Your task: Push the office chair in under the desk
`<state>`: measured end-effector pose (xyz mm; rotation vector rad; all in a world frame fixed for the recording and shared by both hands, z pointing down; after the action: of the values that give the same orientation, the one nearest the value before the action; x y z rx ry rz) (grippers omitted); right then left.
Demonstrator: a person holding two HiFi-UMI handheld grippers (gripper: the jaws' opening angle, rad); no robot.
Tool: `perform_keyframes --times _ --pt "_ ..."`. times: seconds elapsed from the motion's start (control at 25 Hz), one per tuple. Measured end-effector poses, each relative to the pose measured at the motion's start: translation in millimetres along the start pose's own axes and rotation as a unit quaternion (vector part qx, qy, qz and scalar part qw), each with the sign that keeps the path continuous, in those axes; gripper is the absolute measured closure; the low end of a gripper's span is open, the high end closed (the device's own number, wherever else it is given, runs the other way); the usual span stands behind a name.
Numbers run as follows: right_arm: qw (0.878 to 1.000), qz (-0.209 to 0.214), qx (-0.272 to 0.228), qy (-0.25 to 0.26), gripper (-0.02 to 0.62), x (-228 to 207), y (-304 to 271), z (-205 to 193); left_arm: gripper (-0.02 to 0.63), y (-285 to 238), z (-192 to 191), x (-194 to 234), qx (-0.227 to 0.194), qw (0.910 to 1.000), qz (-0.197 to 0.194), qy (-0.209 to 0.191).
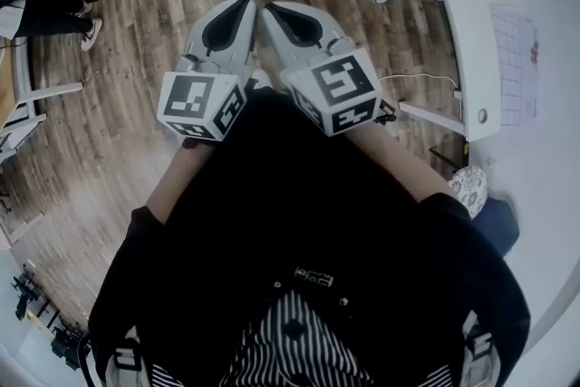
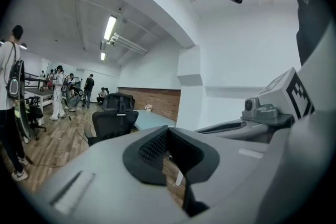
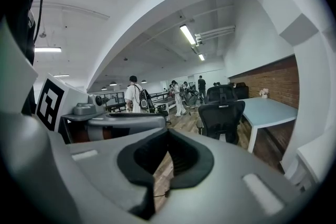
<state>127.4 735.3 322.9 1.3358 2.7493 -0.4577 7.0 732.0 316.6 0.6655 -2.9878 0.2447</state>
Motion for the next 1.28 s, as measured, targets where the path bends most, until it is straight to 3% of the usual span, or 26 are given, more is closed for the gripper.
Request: perform_keyframes --times 0.2,0.56,0.92,1.28 --pt "1.000 -0.007 0.002 0.010 0.597 -5.6 -44.1 15.3 0.606 -21.3 10.7 39.5 -0.011 0.9998 -0.014 -0.007" --pt "0.999 -0.029 0.013 0.004 0.597 -8.0 -129.9 29.6 0.606 -44.9 11.6 124.2 0.007 0.9996 -0.026 0.007" --pt "0.999 -0.042 0.032 -0.010 0.597 -12.3 -168.2 29.3 0.606 -59.7 -0.4 161.7 0.027 0.9983 -0.051 0.015" --pt "0.999 -0.021 0.029 0.002 0.597 -41.8 -192.2 46.4 0.606 -89.4 10.4 178.3 0.020 0.9989 -0.037 0.020"
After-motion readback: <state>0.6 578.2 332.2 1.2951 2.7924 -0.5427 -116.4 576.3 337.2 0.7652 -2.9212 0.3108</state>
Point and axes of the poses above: the fingertips, and each gripper's own axes: y backward along the fingers, x to its left, z out of its top, the point moved 8 cm from there along y, backward along the fingers, and after that the axes turned 8 degrees about z, right-handed, at the moved point
